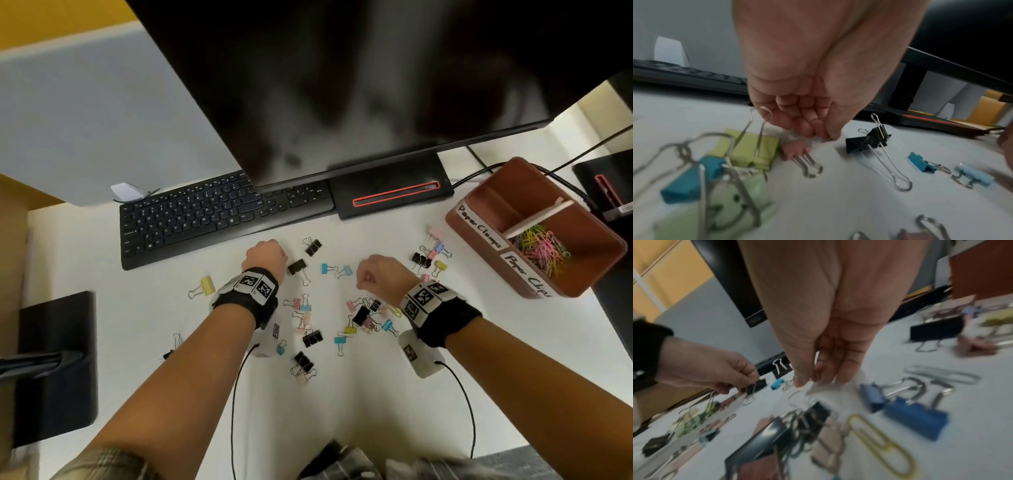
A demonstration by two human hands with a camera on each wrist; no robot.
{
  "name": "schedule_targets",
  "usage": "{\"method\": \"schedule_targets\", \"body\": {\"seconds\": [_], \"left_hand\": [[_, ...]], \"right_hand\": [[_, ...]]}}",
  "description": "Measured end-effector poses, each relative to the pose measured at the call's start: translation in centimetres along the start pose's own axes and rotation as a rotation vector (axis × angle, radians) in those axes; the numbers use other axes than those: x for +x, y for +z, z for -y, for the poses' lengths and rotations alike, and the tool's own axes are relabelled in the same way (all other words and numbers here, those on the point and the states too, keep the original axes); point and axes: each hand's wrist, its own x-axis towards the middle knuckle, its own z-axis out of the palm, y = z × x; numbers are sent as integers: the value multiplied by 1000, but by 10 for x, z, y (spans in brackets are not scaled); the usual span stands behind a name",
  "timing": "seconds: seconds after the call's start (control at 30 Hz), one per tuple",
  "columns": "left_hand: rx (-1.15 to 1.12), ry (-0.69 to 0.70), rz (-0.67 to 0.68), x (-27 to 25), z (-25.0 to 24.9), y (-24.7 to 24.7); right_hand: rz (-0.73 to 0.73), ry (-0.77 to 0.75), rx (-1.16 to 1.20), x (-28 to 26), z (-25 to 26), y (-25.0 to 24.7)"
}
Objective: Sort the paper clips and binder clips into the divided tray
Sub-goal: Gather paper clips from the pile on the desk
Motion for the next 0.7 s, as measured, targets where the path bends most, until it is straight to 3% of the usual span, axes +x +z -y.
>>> {"method": "schedule_targets", "body": {"seconds": [0.07, 0.2, 0.3, 0.4, 0.5, 0.7], "left_hand": [[-41, 79, -35, -8, -1, -5], [-324, 378, -256, -53, -9, -20], [-382, 516, -231, -97, -19, -11], [-336, 525, -95, -121, -24, 25], [-278, 447, 14, -128, -28, 58], [-9, 277, -35, -124, -41, 90]], "right_hand": [[-77, 22, 97, -11, -12, -9], [-132, 37, 149, -44, -37, -19], [-125, 16, 133, -67, -51, -14], [-62, 20, 113, -74, -53, 1], [-41, 56, 62, -69, -47, 18], [-103, 119, -76, -55, -49, 32]]}}
